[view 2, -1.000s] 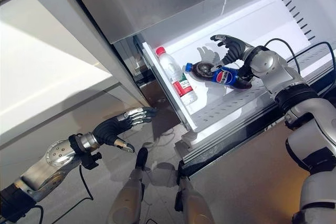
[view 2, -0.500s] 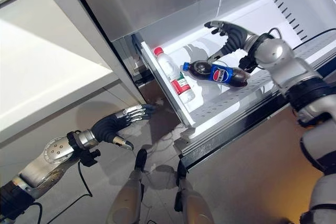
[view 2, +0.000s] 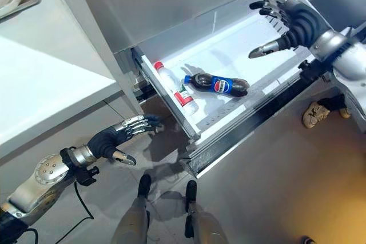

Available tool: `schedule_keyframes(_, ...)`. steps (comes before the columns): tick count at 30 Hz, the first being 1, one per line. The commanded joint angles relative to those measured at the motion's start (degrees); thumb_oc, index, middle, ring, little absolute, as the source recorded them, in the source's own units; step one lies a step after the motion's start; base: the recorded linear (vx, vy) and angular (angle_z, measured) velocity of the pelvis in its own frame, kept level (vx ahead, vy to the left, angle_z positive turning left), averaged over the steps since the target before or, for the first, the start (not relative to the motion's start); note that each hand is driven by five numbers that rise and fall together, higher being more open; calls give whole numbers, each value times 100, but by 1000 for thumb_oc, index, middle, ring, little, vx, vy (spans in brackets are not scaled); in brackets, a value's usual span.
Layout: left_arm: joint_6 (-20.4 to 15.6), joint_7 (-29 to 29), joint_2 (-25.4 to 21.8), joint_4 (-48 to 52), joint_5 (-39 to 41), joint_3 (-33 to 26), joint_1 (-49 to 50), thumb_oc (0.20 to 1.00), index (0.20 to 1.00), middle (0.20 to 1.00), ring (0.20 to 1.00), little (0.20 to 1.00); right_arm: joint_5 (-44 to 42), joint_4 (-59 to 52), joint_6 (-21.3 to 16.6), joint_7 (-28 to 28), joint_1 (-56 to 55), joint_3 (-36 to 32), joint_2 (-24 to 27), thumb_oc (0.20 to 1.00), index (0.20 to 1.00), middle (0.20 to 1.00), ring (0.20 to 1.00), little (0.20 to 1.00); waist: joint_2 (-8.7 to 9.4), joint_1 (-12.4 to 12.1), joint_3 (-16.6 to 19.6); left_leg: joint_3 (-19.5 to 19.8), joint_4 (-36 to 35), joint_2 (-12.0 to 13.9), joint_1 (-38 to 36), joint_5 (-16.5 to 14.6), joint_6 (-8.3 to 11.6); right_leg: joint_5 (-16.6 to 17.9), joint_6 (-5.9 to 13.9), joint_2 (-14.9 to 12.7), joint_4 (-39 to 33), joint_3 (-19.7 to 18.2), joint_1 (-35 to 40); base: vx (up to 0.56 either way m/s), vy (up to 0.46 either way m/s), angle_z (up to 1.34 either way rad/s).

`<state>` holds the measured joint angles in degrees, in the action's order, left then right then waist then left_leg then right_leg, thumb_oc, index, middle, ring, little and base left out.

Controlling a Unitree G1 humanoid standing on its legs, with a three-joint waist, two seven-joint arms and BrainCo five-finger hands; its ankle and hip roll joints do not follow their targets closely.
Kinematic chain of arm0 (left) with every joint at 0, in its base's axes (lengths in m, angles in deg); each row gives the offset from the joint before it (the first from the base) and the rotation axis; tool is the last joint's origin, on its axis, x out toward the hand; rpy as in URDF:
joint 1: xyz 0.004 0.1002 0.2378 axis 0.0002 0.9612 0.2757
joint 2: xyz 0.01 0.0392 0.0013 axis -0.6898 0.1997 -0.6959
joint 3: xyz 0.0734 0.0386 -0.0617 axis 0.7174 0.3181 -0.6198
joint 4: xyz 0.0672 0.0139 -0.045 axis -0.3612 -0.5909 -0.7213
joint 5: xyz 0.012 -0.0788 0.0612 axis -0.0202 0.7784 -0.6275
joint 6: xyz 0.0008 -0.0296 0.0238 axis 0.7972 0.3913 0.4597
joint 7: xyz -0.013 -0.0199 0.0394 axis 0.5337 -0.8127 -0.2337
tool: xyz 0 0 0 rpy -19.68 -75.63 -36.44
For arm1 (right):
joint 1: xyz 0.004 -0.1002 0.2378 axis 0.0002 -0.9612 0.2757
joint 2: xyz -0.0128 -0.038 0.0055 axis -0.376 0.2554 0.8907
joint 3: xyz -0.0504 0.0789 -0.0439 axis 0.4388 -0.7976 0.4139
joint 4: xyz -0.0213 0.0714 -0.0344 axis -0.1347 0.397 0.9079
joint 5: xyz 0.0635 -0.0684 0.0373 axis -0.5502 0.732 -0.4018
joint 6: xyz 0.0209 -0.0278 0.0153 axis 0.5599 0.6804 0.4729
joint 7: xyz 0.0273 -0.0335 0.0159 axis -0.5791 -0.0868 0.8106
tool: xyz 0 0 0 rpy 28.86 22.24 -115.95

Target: Take the drinks into the refrigerator

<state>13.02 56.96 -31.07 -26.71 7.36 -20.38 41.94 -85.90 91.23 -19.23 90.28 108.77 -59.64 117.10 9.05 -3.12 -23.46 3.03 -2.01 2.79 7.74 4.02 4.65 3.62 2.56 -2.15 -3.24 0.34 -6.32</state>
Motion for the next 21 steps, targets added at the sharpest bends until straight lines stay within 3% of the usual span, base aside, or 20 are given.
schedule_keyframes(1,-280,43,305,114,-83,-334,573,1000,1000,1000,1000,1000,-130,-173,-445,-272,-906,-846,-279,1000,1000,1000,1000,1000,-17,153,832,-24,72,-204,13,-381,-392,-242,340,-163,571,20,-379,18,30,-10)
schedule_keyframes(5,-291,73,394,86,-116,-390,697,1000,1000,1000,1000,1000,-43,-435,-506,-283,-1736,-1600,-551,1000,1000,1000,1000,1000,-31,198,925,-61,53,-214,-27,-406,-405,-256,343,-163,545,-25,-357,23,17,-20)
schedule_keyframes(12,-413,-17,702,49,-426,-786,1078,1000,1000,1000,1000,1000,234,-856,-707,-433,-3319,-2954,-1636,1000,1000,1000,1000,1000,-94,402,1050,-203,-23,-204,-115,-438,-425,-225,365,-138,503,-169,-386,26,17,-12)
schedule_keyframes(21,-575,-242,1301,-320,-595,-1518,1525,1000,1000,1000,1000,1000,526,-474,-879,-609,-4457,-3632,-3176,1000,1000,1000,1000,1000,-96,528,1179,-284,-115,-174,-206,-452,-441,-228,365,-124,465,-243,-392,25,1,-8)
